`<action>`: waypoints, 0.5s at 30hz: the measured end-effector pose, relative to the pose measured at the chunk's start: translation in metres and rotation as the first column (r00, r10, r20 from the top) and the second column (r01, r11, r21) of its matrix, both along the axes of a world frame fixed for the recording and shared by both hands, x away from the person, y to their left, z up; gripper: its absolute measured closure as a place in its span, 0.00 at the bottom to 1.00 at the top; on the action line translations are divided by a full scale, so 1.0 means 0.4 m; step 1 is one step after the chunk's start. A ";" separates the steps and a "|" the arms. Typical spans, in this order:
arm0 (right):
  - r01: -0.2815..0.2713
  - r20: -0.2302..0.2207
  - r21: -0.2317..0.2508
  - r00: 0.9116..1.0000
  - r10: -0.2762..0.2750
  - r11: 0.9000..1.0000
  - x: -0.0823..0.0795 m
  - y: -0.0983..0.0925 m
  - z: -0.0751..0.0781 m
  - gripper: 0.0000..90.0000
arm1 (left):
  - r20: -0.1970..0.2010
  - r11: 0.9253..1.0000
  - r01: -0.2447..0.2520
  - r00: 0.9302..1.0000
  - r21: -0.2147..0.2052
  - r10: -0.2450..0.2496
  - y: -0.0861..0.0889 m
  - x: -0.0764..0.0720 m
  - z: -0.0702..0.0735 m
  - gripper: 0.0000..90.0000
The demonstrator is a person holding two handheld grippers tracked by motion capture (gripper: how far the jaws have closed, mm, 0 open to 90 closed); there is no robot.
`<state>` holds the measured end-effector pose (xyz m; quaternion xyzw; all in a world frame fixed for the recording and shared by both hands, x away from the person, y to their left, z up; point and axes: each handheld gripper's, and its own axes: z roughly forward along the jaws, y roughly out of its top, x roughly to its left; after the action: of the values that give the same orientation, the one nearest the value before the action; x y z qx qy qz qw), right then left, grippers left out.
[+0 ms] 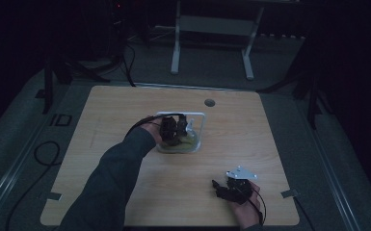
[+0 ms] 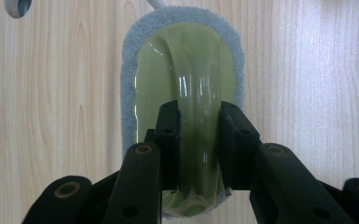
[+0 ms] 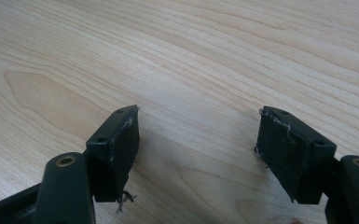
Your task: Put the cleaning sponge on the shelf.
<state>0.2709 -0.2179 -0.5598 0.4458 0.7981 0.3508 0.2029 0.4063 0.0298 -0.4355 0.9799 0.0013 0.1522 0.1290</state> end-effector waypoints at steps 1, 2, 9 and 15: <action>0.000 0.000 0.000 1.000 0.000 1.000 0.000 0.000 0.000 0.33 | 0.000 1.000 -0.001 1.000 -0.001 0.001 -0.001 0.000 -0.002 0.80; 0.000 0.000 0.000 1.000 0.000 1.000 0.000 0.000 0.000 0.33 | 0.000 1.000 0.002 1.000 0.002 -0.002 -0.002 0.002 -0.003 0.80; 0.000 0.000 0.000 1.000 0.000 1.000 0.000 0.000 0.000 0.33 | 0.028 1.000 0.004 1.000 0.011 -0.004 -0.009 0.003 -0.011 0.80; 0.000 0.000 -0.001 1.000 0.000 1.000 0.000 0.000 0.000 0.33 | 0.029 0.999 0.009 1.000 0.030 -0.010 -0.016 0.007 -0.025 0.80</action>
<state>0.2709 -0.2179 -0.5598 0.4455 0.7982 0.3508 0.2031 0.4091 0.0235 -0.4454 0.9794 -0.0075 0.1658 0.1149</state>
